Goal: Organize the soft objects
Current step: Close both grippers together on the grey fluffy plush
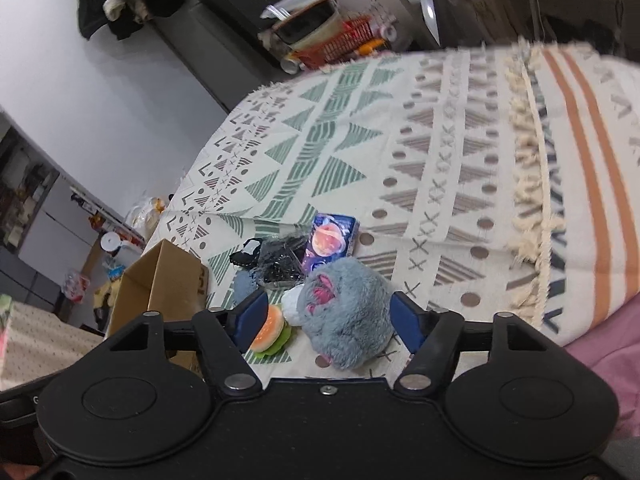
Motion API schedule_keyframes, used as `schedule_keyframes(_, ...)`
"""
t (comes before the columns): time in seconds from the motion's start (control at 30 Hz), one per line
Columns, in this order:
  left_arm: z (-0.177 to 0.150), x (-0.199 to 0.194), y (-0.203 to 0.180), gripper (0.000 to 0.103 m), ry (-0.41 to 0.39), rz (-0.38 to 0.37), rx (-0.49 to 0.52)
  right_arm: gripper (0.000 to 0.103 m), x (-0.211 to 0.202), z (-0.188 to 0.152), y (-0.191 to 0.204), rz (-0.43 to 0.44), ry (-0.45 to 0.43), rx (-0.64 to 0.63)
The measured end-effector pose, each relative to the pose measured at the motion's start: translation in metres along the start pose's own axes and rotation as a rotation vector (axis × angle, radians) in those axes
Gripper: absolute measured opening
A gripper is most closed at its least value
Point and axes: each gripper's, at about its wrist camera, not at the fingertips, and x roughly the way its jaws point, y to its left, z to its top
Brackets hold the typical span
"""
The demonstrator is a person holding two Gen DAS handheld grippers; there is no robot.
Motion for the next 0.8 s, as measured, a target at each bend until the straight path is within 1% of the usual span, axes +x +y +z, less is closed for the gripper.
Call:
schedule_keyframes(0.03, 0.002, 0.005, -0.002, 0.069, 0.005, -0.004, -0.001, 0.057, 0.005, 0.001, -0.005, 0.009, 0.013, 0.023)
schedule_keyframes(0.07, 0.003, 0.01, -0.004, 0.062, 0.011, -0.007, -0.001, 0.056, 0.011, 0.001, -0.01, 0.015, 0.027, 0.047)
schedule_keyframes(0.13, 0.005, 0.023, -0.006, 0.06, 0.03, -0.011, -0.005, 0.054, 0.019, 0.002, -0.019, 0.028, 0.046, 0.082)
schedule_keyframes(0.3, 0.008, 0.052, -0.011, 0.051, 0.076, -0.025, -0.019, 0.052, 0.035, 0.005, -0.03, 0.054, 0.07, 0.112)
schedule_keyframes(0.53, 0.012, 0.088, -0.018, 0.048, 0.125, -0.043, -0.036, 0.049, 0.062, 0.01, -0.042, 0.076, 0.126, 0.139)
schedule_keyframes(0.57, 0.012, 0.094, -0.018, 0.046, 0.136, -0.046, -0.042, 0.049, 0.065, 0.01, -0.044, 0.077, 0.133, 0.144)
schedule_keyframes(0.7, 0.014, 0.114, -0.018, 0.04, 0.172, -0.071, -0.073, 0.041, 0.077, 0.011, -0.049, 0.089, 0.165, 0.167)
schedule_keyframes(0.8, 0.014, 0.125, -0.018, 0.036, 0.194, -0.086, -0.09, 0.04, 0.083, 0.01, -0.052, 0.088, 0.18, 0.173)
